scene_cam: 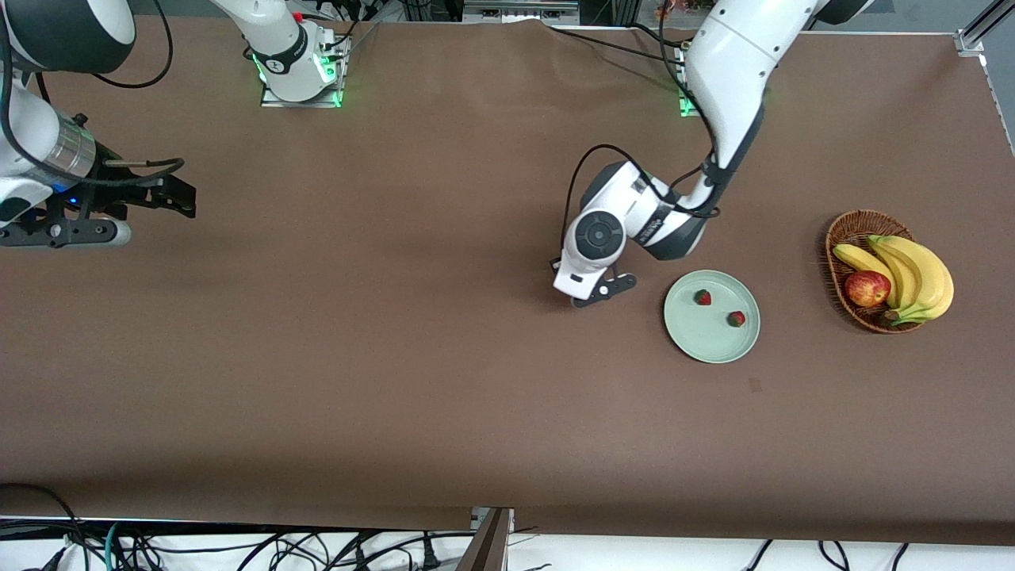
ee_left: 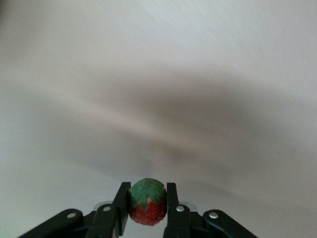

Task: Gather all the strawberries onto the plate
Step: 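Place the strawberry on the plate with the left gripper while the right gripper retracts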

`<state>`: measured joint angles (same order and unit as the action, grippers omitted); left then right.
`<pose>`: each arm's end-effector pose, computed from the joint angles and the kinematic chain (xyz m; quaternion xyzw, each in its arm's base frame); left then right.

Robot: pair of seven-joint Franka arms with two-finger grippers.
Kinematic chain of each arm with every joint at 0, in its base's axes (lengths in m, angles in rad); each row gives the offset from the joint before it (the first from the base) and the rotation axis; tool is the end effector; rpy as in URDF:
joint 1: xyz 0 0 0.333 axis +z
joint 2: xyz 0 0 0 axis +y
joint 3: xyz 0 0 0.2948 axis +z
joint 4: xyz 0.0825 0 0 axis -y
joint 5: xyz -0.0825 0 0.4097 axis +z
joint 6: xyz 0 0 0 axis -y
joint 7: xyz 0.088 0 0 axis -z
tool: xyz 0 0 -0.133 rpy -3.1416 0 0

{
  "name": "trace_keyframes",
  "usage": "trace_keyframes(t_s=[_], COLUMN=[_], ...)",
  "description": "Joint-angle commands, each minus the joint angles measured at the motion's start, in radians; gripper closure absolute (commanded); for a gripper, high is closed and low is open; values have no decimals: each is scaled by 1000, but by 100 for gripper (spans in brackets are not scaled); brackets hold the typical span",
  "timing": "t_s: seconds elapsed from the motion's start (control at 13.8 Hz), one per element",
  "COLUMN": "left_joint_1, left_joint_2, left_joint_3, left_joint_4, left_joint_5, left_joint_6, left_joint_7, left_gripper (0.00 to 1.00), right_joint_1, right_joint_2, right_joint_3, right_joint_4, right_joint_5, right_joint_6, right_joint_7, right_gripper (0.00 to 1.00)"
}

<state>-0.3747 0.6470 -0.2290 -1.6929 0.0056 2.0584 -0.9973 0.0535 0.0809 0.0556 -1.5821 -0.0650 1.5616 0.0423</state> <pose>0.5341 -0.3630 0.1505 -0.9675 -0.2046 0.1413 0.0469 0.5932 0.0553 0.5237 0.9977 0.0347 -0.0482 0.0340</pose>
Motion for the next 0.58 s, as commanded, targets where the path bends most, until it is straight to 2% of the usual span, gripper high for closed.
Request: trace_keyframes(t_s=[0.0, 0.14, 0.36, 0.51], left_joint_1=[112, 195, 236, 266], left_joint_2=[-40, -40, -27, 20], left_joint_3=[-1, -3, 22, 25], left_joint_4=[34, 62, 108, 137], left_joint_5=[14, 43, 83, 155], left_joint_6=[-105, -130, -130, -129], left_joint_7=[134, 305, 498, 708], left_gripper=[82, 81, 80, 68], right_joint_1=[-41, -41, -41, -38], right_joint_2=[-70, -76, -69, -64], right_joint_3=[15, 12, 10, 12], right_joint_4=[-22, -16, -4, 4], right_joint_5=[-15, -15, -6, -7], right_joint_6=[-61, -86, -103, -103], right_joint_7=[-7, -39, -39, -32], right_gripper=[0, 0, 0, 0])
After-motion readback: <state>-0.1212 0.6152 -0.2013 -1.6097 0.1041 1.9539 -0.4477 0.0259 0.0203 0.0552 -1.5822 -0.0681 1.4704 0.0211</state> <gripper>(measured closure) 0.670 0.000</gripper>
